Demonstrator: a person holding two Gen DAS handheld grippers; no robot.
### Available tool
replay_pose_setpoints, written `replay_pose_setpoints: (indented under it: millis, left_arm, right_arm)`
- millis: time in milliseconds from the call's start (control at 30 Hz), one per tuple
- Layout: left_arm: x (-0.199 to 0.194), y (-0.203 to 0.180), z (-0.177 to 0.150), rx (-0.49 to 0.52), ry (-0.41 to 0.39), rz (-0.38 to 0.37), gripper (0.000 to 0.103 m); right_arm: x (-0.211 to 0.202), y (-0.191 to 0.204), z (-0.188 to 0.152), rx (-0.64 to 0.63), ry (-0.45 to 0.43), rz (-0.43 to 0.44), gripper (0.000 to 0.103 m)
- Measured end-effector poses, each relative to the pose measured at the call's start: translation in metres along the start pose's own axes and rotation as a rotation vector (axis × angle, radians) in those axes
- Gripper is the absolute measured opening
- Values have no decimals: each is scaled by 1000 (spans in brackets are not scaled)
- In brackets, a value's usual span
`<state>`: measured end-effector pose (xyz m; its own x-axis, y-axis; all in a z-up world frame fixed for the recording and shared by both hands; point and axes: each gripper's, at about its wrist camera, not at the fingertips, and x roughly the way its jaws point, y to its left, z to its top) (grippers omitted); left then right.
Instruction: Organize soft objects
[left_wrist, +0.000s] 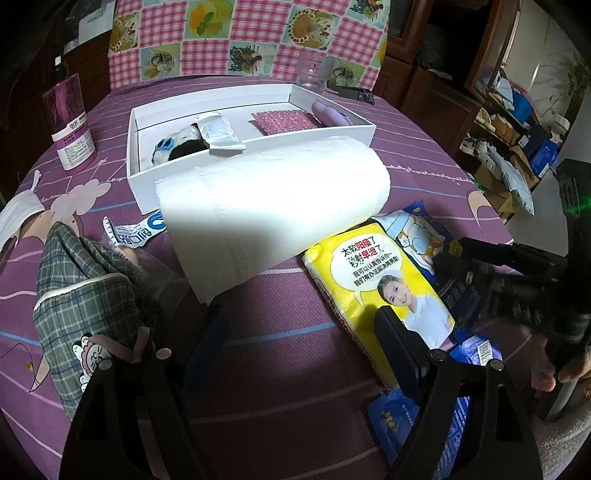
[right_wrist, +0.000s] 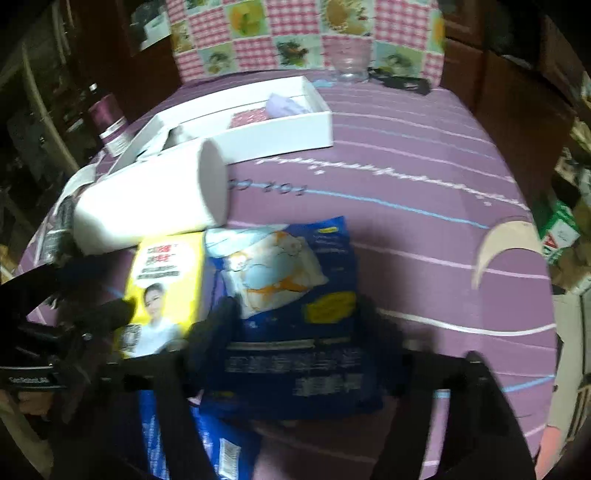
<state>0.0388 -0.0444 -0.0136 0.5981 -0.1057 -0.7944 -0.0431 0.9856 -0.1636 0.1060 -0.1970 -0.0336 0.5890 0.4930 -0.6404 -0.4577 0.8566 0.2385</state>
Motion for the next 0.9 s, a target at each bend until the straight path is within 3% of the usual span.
replay_pose_setpoints:
  millis: [233, 600, 667, 900]
  left_arm:
    - [0, -1, 0, 1, 0, 2, 82]
    - [-4, 2, 0, -1, -14, -4, 82]
    - [-5, 2, 0, 2, -20, -11, 82]
    - [-7, 3, 1, 8, -29, -20, 82]
  right_arm:
    - [-4, -18, 0, 95, -18, 20, 11]
    - [-32, -12, 7, 95, -176, 114, 9]
    - [-37, -11, 7, 96, -201, 133, 3]
    - [-38, -15, 8, 127, -205, 179, 1]
